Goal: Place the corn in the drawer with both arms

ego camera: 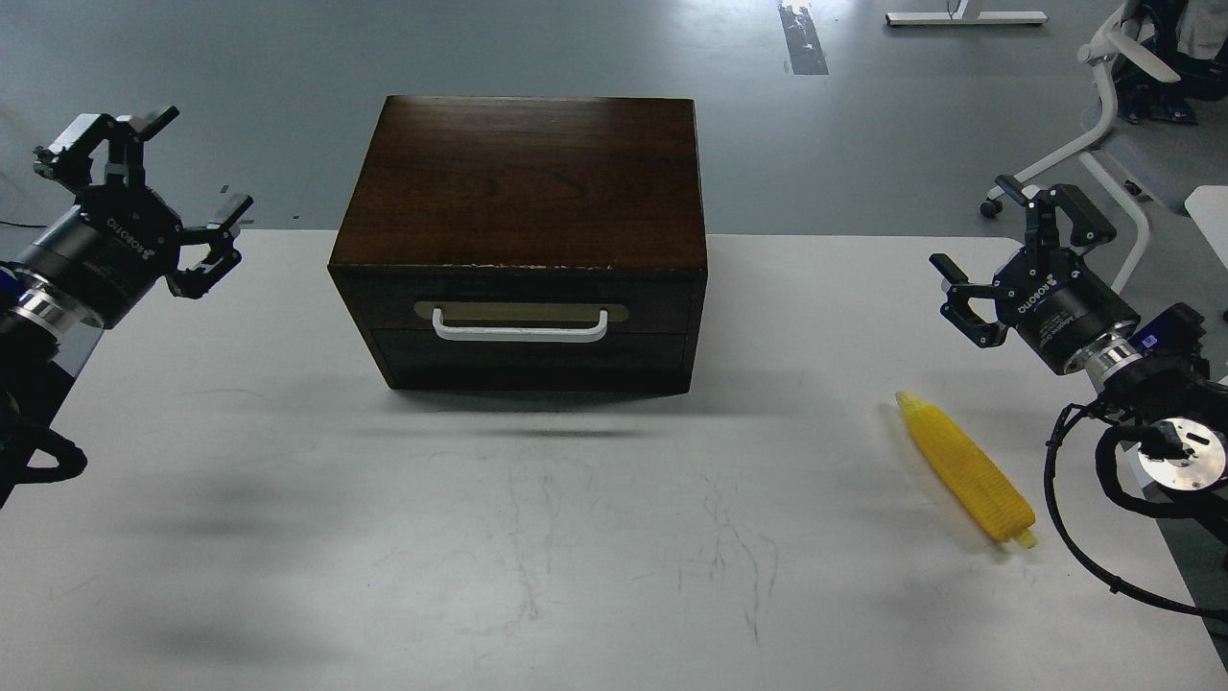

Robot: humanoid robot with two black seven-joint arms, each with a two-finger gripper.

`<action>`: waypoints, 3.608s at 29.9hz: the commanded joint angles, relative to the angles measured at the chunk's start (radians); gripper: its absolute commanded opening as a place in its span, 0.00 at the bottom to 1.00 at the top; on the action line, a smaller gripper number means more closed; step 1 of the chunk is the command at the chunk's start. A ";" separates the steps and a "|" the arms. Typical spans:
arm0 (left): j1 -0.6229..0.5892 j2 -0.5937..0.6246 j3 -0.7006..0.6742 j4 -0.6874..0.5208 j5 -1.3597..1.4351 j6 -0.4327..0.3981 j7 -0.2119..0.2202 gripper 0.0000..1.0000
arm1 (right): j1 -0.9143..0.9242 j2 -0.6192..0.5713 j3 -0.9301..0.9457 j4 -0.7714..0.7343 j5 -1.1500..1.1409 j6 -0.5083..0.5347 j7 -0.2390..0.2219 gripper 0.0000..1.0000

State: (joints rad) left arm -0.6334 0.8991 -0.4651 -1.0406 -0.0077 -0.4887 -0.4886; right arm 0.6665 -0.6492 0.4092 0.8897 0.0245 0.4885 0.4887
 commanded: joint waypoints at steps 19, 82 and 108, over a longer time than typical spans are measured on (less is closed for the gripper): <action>-0.052 -0.002 -0.148 0.169 -0.001 0.000 0.000 0.99 | -0.004 -0.004 -0.001 0.005 0.000 0.000 0.000 1.00; -0.631 -0.196 0.405 -0.440 2.189 0.000 0.000 0.99 | -0.016 -0.040 -0.003 0.002 -0.005 0.000 0.000 1.00; -0.588 -0.238 0.408 -0.354 2.189 0.000 0.000 0.99 | -0.016 -0.041 -0.003 0.002 -0.005 0.000 0.000 1.00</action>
State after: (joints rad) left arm -1.2257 0.6648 -0.0566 -1.4036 2.1818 -0.4887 -0.4887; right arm 0.6516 -0.6901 0.4066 0.8913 0.0199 0.4886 0.4887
